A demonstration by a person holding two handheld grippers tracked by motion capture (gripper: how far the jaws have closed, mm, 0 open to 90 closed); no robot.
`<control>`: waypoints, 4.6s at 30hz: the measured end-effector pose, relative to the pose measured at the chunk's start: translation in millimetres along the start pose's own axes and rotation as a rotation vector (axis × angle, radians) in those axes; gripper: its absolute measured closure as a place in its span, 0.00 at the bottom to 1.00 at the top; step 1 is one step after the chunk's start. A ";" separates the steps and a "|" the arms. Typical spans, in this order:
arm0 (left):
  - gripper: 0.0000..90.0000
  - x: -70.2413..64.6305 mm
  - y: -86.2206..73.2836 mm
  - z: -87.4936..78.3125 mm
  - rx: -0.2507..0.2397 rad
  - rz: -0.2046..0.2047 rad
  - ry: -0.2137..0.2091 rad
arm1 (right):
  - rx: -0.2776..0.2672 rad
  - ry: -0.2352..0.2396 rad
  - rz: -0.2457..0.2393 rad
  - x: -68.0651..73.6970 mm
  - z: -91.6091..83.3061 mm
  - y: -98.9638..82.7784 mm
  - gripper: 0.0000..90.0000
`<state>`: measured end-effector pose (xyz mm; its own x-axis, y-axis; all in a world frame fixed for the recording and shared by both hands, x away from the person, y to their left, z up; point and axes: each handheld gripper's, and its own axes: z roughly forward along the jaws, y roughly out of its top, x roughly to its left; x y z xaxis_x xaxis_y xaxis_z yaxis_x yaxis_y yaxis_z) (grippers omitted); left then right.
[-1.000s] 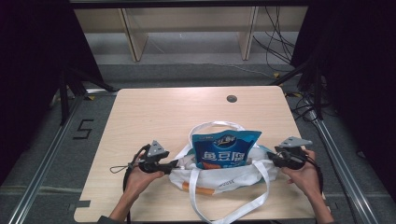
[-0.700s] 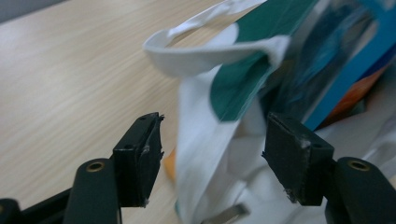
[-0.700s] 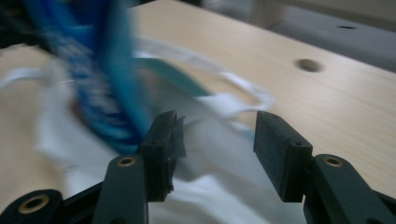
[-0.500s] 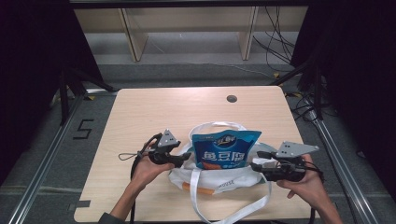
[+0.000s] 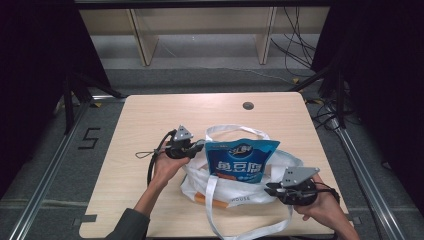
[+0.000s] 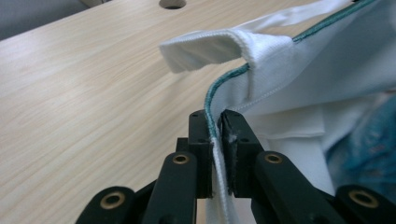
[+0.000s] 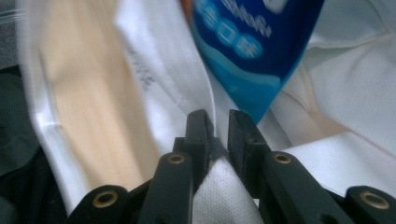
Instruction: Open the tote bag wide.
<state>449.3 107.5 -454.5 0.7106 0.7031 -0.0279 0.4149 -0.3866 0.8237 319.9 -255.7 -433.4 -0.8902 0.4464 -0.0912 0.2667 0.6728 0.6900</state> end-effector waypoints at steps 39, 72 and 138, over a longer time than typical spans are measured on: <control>0.42 -63.9 -25.1 -32.8 0.041 -0.096 -0.210 | -0.081 -0.257 0.150 -45.5 -18.6 34.6 0.59; 0.68 -84.3 -53.5 -38.6 0.145 0.206 -0.077 | -0.020 -0.379 0.358 -121.1 33.6 -10.5 0.56; 0.83 -40.5 -12.0 -29.8 -0.019 0.137 0.064 | -0.075 -0.271 0.241 -71.5 25.7 -2.5 0.93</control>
<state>398.6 101.5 -446.4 0.7215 0.6817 0.1211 0.3054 -0.4703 0.8280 392.4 -274.2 -447.1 -0.6726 0.7333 -0.0995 0.4197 0.4887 0.7649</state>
